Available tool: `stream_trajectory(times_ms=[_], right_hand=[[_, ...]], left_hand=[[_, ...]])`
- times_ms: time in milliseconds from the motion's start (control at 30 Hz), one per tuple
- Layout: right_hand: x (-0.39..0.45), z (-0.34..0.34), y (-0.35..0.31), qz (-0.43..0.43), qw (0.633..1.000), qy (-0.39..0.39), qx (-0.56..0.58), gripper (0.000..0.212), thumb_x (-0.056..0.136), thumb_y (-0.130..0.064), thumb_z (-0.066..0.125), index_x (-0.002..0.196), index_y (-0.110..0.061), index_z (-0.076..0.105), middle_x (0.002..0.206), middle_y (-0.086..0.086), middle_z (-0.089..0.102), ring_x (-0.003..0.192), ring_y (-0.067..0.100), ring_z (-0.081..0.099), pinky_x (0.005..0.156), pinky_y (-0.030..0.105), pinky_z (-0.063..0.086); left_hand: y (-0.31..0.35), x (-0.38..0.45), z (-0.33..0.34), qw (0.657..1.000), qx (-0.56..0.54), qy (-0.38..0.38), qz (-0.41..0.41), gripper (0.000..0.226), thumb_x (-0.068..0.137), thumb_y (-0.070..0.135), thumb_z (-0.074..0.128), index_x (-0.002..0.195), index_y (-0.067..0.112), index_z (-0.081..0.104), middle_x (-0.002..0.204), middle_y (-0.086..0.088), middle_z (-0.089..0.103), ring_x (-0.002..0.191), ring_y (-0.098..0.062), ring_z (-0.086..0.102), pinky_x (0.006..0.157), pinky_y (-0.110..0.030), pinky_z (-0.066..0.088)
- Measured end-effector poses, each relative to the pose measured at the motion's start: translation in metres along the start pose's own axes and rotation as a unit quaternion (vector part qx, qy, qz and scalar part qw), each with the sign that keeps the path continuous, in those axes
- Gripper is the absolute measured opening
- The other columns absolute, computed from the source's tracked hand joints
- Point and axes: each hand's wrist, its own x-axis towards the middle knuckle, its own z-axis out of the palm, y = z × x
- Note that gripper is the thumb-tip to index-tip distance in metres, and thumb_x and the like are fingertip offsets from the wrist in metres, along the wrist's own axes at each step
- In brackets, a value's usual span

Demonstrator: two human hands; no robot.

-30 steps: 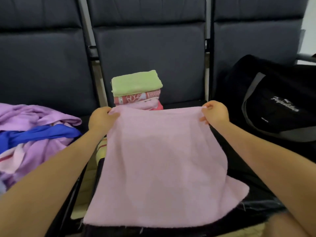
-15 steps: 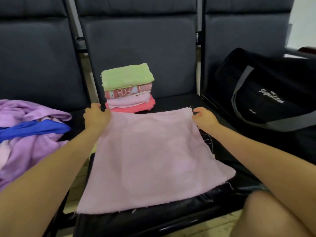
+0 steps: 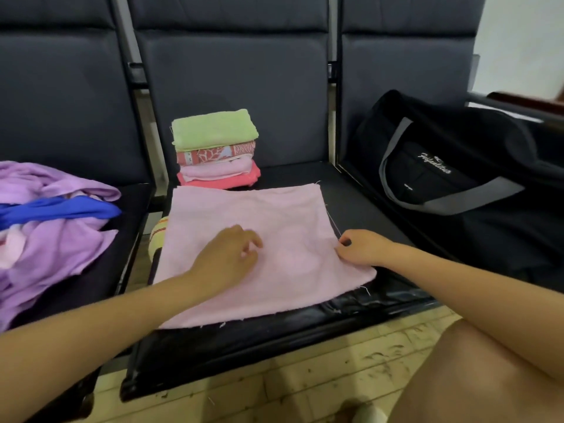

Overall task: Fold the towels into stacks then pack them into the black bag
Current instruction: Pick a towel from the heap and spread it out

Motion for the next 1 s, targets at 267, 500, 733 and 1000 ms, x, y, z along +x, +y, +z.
stream_trajectory(times_ms=[267,500,733,1000], right_hand=[[-0.024,0.005,-0.013,-0.004,0.999,0.027,-0.031,0.044,0.098,-0.037,0.042,0.135,-0.015,0.046,0.129,0.006,0.056,0.112,0.026,0.055,0.087,0.031,0.042],[-0.035,-0.003,0.002,-0.085,0.988,0.005,0.131,0.045,0.090,-0.018,0.061,0.133,-0.017,0.053,0.133,0.001,0.053,0.115,0.013,0.050,0.088,0.018,0.034],[-0.044,0.001,0.024,-0.069,0.996,0.051,0.017,0.039,0.091,-0.024,0.058,0.130,-0.020,0.056,0.131,0.000,0.058,0.116,0.019,0.054,0.092,0.025,0.040],[-0.058,-0.003,-0.012,-0.171,0.966,0.164,-0.103,0.033,0.088,-0.047,0.059,0.112,-0.024,0.059,0.103,-0.002,0.047,0.101,0.017,0.043,0.088,0.037,0.045]], left_hand=[[0.015,-0.060,0.010,0.992,0.024,-0.093,0.084,0.063,0.081,0.067,0.021,0.120,0.031,0.055,0.107,0.012,0.050,0.101,-0.007,0.044,0.087,-0.025,0.041],[0.017,-0.061,0.015,0.993,0.043,-0.075,0.083,0.069,0.077,0.074,0.022,0.121,0.031,0.053,0.107,0.015,0.044,0.100,-0.006,0.042,0.082,-0.021,0.035],[0.022,-0.059,0.018,0.992,0.067,-0.092,0.060,0.076,0.069,0.081,0.021,0.122,0.034,0.049,0.105,0.016,0.039,0.099,-0.006,0.039,0.082,-0.025,0.039],[0.025,-0.066,0.022,0.985,0.108,-0.007,0.132,0.044,0.085,0.062,0.033,0.093,0.025,0.056,0.091,0.007,0.050,0.086,-0.016,0.047,0.064,-0.033,0.046]])
